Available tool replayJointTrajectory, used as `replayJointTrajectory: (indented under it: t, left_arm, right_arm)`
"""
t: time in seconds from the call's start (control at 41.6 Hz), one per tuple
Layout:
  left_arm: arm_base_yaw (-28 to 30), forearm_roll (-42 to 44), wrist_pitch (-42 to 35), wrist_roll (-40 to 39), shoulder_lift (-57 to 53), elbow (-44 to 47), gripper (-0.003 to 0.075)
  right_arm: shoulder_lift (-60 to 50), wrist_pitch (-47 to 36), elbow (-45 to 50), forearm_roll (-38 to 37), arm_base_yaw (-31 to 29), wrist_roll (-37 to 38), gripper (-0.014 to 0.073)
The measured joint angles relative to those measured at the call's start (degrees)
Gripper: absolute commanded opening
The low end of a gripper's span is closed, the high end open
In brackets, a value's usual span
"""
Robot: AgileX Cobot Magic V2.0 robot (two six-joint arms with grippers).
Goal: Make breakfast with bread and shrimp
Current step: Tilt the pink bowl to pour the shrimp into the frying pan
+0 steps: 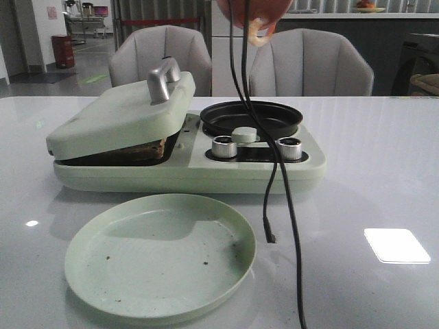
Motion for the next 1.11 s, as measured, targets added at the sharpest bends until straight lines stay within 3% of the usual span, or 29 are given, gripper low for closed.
replayJointTrajectory:
  t: [1.106]
  left_arm:
    - [0.0, 0.1, 0.0, 0.0, 0.0, 0.0, 0.0100]
  right_arm:
    - [-0.2, 7.8, 0.0, -2.0, 2.9, -0.1, 0.0053]
